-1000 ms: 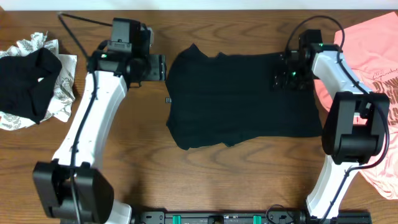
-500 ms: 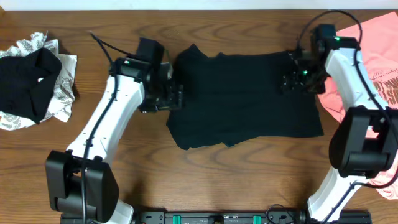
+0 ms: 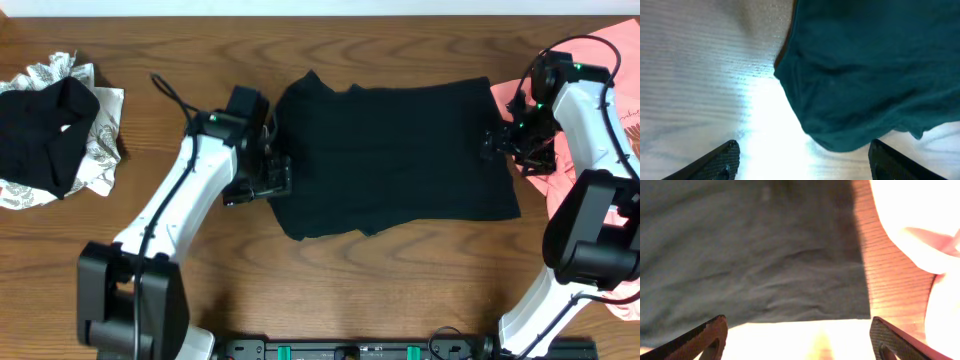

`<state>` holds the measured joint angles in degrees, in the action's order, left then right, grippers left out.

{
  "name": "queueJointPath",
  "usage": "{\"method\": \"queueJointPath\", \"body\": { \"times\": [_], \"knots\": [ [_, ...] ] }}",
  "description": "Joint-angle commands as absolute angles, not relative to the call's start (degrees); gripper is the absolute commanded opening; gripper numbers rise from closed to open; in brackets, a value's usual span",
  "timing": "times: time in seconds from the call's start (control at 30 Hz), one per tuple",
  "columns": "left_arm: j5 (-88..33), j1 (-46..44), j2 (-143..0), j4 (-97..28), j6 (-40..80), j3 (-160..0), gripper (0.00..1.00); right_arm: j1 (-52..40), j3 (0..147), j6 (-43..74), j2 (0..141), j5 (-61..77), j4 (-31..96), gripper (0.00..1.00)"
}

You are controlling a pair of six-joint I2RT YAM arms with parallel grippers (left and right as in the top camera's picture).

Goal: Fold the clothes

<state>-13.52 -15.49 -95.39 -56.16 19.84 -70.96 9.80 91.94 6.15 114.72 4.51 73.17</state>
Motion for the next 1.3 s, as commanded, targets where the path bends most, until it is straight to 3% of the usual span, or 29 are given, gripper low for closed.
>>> {"method": "queueJointPath", "body": {
  "times": [0.0,0.3,0.6,0.87,1.27],
  "knots": [
    [-12.8,-15.68,-90.11,-52.42,21.85,-65.56,0.83,10.74,87.81,12.27,111.33,-0.73,71.26,0.91],
    [-12.75,-15.68,-81.43,-40.8,27.33,-51.51,0.83,11.7,69.69,15.22,96.62,-1.23,58.78,0.94],
    [-12.34,-15.66,-84.55,-39.29,31.57,-51.11,0.84,11.73,57.71,13.91,95.44,-0.75,46.7,0.94],
    [-12.36,-15.68,-84.77,-38.63,32.27,-51.11,0.87,11.73,54.41,6.63,95.48,0.34,39.46,0.95],
    [-12.34,-15.68,-84.77,-38.06,32.21,-51.11,0.87,11.73,54.41,2.87,95.48,2.09,39.2,0.95]
  ]
}}
